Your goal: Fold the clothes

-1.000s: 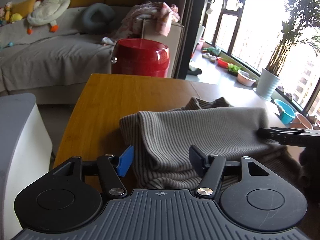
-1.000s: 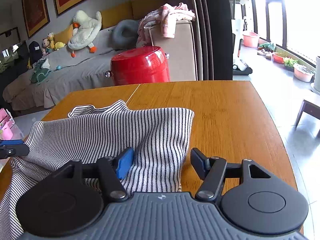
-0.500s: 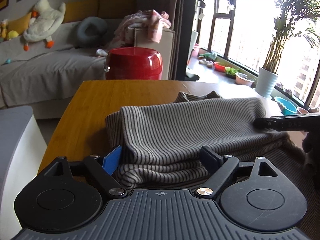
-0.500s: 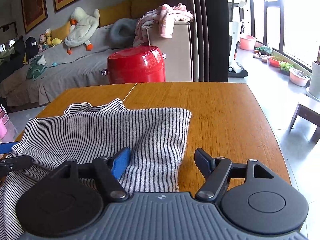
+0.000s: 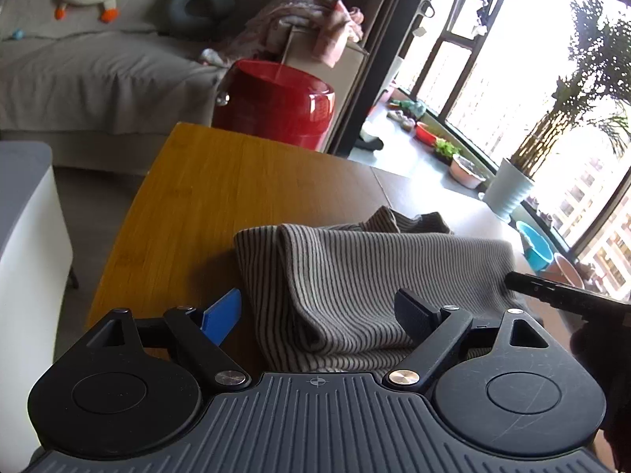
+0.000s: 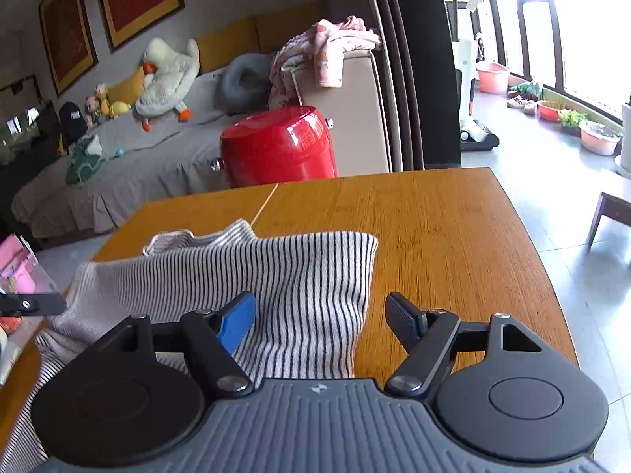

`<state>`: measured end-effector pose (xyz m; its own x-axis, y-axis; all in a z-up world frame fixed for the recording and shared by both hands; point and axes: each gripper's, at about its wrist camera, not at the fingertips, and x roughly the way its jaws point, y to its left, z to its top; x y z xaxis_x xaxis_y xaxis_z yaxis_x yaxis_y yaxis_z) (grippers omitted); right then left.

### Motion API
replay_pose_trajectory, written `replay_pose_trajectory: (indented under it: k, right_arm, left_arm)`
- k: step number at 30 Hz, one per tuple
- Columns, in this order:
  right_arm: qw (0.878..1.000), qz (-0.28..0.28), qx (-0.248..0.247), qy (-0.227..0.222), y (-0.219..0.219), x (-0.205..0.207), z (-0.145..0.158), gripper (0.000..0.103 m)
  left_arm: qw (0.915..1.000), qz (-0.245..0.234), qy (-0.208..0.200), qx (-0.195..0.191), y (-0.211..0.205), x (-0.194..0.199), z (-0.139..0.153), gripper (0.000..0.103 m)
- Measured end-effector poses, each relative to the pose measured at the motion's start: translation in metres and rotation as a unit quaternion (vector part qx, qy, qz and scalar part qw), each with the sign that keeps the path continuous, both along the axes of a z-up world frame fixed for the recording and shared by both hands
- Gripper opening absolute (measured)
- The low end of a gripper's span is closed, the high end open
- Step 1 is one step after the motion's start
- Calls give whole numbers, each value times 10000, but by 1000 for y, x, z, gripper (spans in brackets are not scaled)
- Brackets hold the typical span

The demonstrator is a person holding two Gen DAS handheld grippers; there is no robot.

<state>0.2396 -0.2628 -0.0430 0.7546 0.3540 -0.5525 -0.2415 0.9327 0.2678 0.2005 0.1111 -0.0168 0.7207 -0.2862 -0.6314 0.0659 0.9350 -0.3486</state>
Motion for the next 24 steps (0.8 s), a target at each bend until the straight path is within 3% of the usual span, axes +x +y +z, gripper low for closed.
replay_pose_trajectory:
  k: [3, 8, 11, 15, 19, 21, 22, 24]
  right_arm:
    - [9996, 70, 223, 171, -8, 15, 3, 79]
    - [9972, 190, 545, 475, -19, 40, 5, 81]
    - [9961, 285, 483, 680, -11, 54, -10, 82]
    - [9955, 623, 420, 579, 4, 57, -13, 82]
    - [9952, 774, 264, 530, 10, 56, -12, 81]
    - [9955, 753, 253, 513, 10, 57, -13, 75]
    - [9957, 737, 240, 500, 10, 57, -13, 65]
    - [9960, 721, 202, 478, 13, 59, -13, 51]
  left_arm:
    - [9996, -37, 260, -141, 2, 19, -5, 89]
    - [9995, -124, 281, 103, -5, 47, -15, 94]
    - [9991, -200, 259, 286, -15, 57, -17, 94]
    - [9976, -311, 204, 592, -24, 62, -18, 94]
    - [9970, -362, 141, 664, -25, 65, -20, 95]
    - [9970, -375, 73, 669, -26, 66, -20, 95]
    - [9969, -380, 22, 682, -27, 67, -21, 94]
    - [9966, -402, -91, 713, -30, 68, -22, 82]
